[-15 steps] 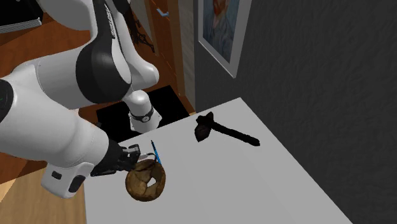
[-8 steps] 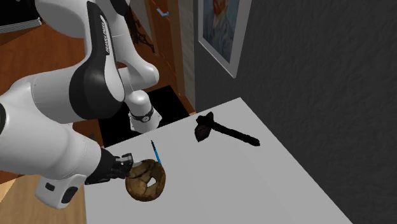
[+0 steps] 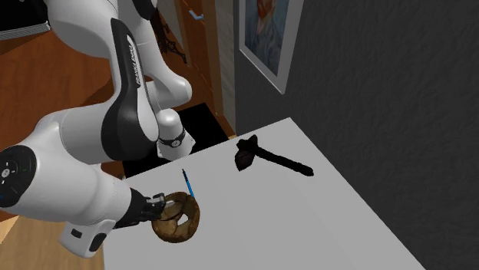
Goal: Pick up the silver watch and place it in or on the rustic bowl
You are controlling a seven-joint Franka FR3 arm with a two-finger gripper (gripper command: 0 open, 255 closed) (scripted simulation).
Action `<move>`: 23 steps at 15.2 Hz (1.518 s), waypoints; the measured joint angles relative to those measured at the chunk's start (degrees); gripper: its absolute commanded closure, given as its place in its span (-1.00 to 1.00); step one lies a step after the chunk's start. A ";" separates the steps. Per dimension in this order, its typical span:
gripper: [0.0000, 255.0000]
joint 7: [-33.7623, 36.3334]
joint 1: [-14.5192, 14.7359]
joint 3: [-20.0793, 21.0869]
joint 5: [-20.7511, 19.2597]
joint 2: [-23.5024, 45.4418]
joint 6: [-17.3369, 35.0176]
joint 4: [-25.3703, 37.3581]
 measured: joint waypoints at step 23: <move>-1.00 -0.32 -0.37 -0.59 -0.31 0.48 -4.48 4.90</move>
